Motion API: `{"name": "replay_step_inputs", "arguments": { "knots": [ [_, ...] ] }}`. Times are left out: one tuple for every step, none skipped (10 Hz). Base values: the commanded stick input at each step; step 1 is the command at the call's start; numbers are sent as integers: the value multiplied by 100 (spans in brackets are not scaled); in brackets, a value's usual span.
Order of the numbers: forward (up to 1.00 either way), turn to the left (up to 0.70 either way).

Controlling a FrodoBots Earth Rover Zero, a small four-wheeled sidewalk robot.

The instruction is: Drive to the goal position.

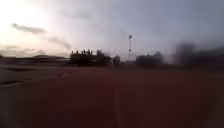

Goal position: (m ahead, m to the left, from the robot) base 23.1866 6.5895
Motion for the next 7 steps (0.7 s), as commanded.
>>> {"name": "replay_step_inputs", "arguments": {
  "knots": [
    [70, 0],
    [70, 0],
    [70, 0],
    [70, 0],
    [70, 0],
    [70, 0],
    [70, 0]
  ]
}}
